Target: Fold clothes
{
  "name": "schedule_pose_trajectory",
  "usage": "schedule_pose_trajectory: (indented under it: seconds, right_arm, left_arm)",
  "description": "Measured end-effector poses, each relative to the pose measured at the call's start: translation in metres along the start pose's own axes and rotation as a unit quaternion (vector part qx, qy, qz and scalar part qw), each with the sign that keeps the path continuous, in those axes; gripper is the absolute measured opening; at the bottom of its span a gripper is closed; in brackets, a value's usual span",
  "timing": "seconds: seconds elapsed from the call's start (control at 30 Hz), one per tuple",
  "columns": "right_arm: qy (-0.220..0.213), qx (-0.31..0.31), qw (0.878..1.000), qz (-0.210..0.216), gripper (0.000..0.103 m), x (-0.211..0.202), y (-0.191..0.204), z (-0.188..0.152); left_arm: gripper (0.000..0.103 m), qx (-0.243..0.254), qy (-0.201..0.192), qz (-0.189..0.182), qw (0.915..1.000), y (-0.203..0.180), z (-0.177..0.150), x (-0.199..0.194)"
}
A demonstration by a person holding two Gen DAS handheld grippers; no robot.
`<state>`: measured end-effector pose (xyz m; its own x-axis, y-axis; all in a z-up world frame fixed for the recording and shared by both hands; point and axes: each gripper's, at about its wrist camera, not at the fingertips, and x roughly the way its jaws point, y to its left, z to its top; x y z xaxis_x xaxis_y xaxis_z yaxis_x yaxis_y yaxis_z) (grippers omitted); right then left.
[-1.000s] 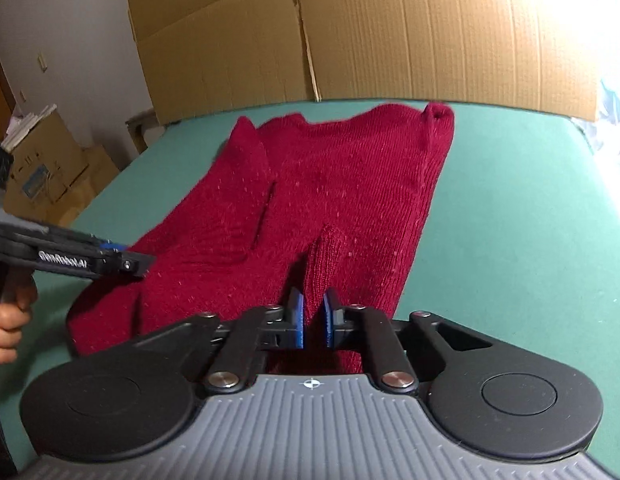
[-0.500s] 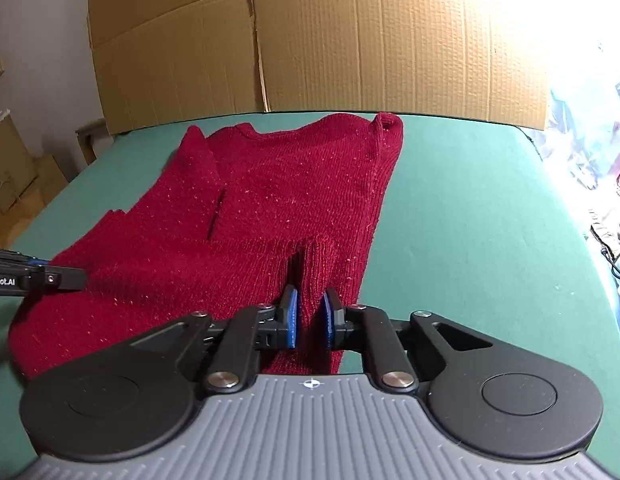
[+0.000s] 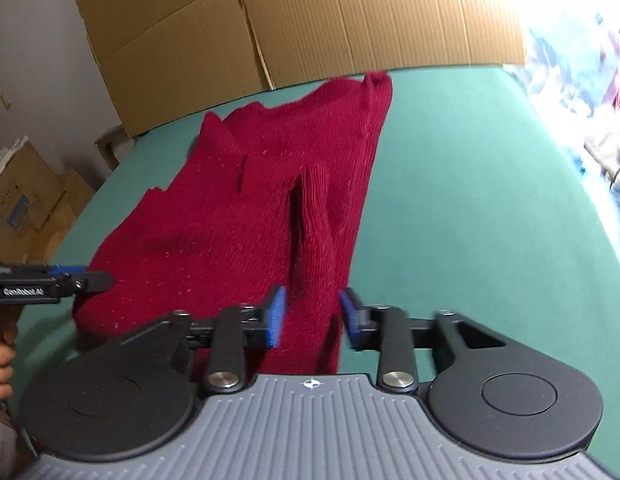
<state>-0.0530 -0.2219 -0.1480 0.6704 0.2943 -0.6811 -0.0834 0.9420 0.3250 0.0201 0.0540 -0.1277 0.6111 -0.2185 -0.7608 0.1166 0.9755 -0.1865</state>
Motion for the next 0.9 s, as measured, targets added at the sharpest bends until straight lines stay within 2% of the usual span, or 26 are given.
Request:
schedule_pose_trajectory:
  seconds: [0.07,0.1,0.13,0.2,0.27,0.33,0.4,0.47,0.5,0.53,0.6,0.7,0.77,0.87,0.9]
  right_arm:
    - [-0.007,0.019,1.0,-0.009,0.01,-0.004,0.0,-0.001]
    - [-0.012,0.029,0.999,-0.013,0.008,-0.007,-0.001,-0.001]
    - [-0.015,0.041,0.999,-0.017,0.008,-0.009,-0.001,-0.002]
    - [0.001,0.066,0.998,-0.019,0.008,-0.003,-0.006,-0.008]
    - [0.002,0.086,0.996,-0.023,0.015,0.001,-0.01,-0.012]
    - [-0.004,0.096,0.995,-0.027,0.024,-0.003,-0.011,-0.011]
    - [-0.029,0.085,0.995,-0.033,0.027,-0.015,-0.008,-0.004]
    - [-0.065,0.052,0.996,-0.034,0.029,-0.022,0.0,0.008]
    - [-0.078,0.035,0.996,-0.031,0.028,-0.023,0.004,0.014]
    - [-0.082,0.024,0.996,-0.022,0.027,-0.019,0.007,0.02]
    - [-0.075,0.002,0.997,0.0,0.026,-0.003,0.015,0.03]
    - [-0.05,-0.05,0.997,0.011,0.024,0.028,0.03,0.038]
    - [-0.039,-0.074,0.997,-0.003,0.023,0.045,0.033,0.044]
    - [-0.031,-0.079,0.996,-0.03,0.015,0.065,0.024,0.05]
    - [-0.03,-0.069,0.997,-0.028,0.01,0.068,0.016,0.051]
  left_arm:
    - [0.05,-0.015,0.023,-0.004,0.9996,0.004,-0.001,0.008]
    - [0.032,-0.017,0.026,-0.011,0.9995,0.003,0.0,0.009]
    - [0.023,-0.011,0.025,-0.015,0.9995,0.001,0.001,0.009]
    - [0.024,0.0,0.024,-0.02,0.9995,-0.004,0.002,0.009]
    - [0.031,-0.006,0.024,-0.02,0.9995,0.0,-0.001,0.009]
    - [0.032,-0.016,0.021,-0.027,0.9993,0.009,0.0,0.004]
    - [0.028,-0.013,0.006,-0.025,0.9996,0.013,0.002,-0.009]
    - [0.023,0.01,-0.032,-0.021,0.9992,0.006,0.011,-0.025]
    - [0.02,0.022,-0.054,-0.02,0.9981,0.001,0.016,-0.033]
    - [0.022,0.037,-0.076,-0.021,0.9962,-0.005,0.021,-0.039]
    - [0.031,0.07,-0.097,-0.035,0.9922,-0.02,0.031,-0.037]
    - [0.031,0.099,-0.078,-0.042,0.9911,-0.036,0.038,-0.005]
    - [0.022,0.105,-0.058,-0.024,0.9924,-0.036,0.04,0.021]
    - [0.026,0.1,-0.053,0.015,0.9935,-0.024,0.044,0.048]
    - [0.028,0.094,-0.057,0.014,0.9938,-0.018,0.045,0.053]
